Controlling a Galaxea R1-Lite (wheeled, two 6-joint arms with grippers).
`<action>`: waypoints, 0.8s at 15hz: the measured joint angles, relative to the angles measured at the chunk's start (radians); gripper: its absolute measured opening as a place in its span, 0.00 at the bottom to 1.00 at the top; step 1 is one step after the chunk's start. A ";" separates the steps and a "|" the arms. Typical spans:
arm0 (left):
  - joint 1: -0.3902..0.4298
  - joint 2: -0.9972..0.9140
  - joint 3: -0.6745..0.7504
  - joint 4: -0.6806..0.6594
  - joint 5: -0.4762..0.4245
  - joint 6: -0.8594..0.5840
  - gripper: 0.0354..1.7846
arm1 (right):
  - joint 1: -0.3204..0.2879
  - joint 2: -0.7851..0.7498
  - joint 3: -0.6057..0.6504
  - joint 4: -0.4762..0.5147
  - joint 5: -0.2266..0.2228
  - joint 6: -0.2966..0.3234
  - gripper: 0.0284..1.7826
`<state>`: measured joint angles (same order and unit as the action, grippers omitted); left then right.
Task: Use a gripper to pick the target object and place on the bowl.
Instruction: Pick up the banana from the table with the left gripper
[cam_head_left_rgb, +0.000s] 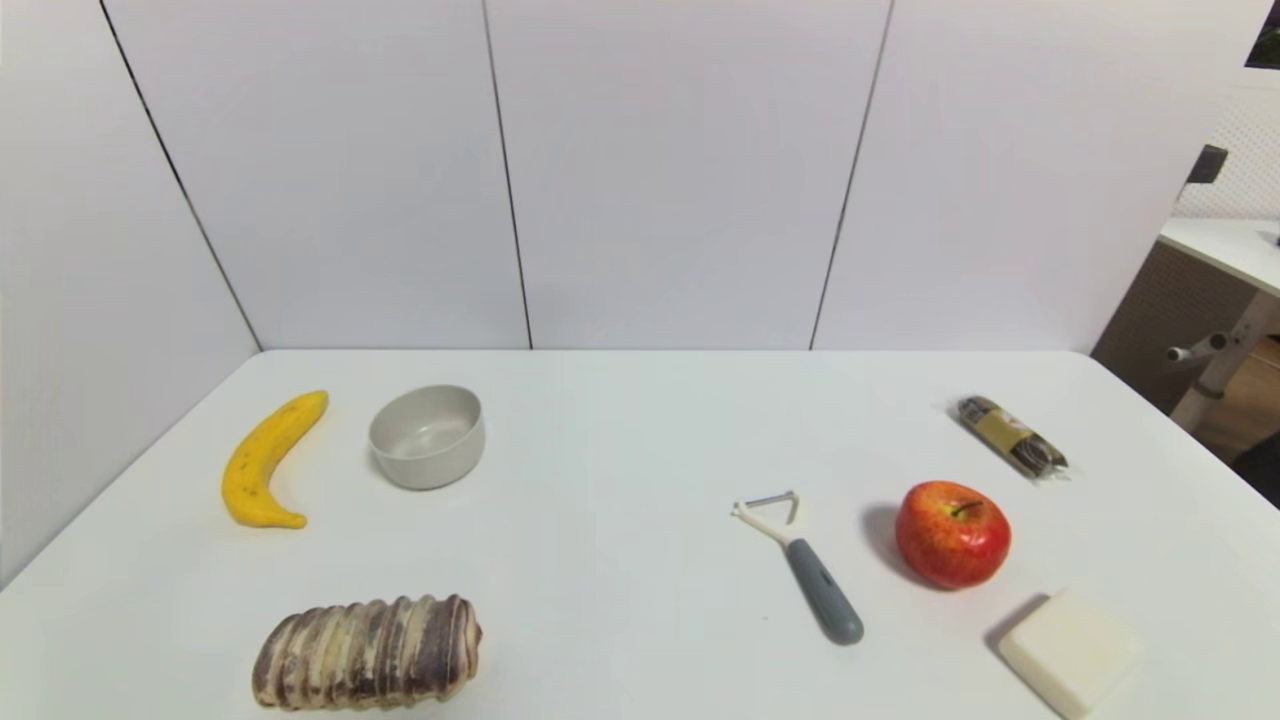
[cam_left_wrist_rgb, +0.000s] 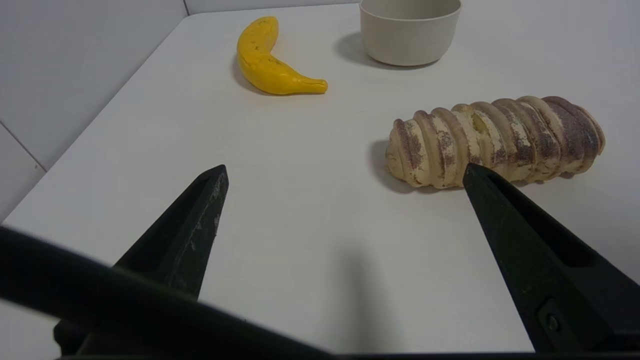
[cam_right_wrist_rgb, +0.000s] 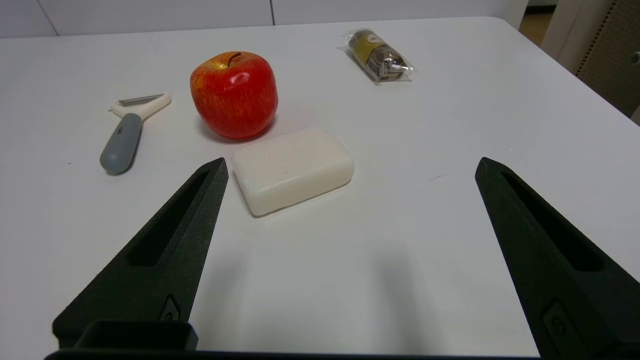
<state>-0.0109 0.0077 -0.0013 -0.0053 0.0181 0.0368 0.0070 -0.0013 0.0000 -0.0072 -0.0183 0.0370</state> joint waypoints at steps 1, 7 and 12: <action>0.000 0.016 -0.010 -0.002 0.001 0.001 0.94 | 0.000 0.000 0.000 0.000 0.000 -0.001 0.96; 0.032 0.330 -0.299 -0.035 0.003 0.003 0.94 | 0.000 0.000 0.000 0.000 0.000 0.000 0.96; 0.050 0.800 -0.752 -0.052 0.003 0.007 0.94 | 0.000 0.000 0.000 0.000 0.000 0.000 0.96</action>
<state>0.0394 0.8081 -0.7532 -0.0577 0.0206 0.0440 0.0072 -0.0013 0.0000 -0.0077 -0.0183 0.0368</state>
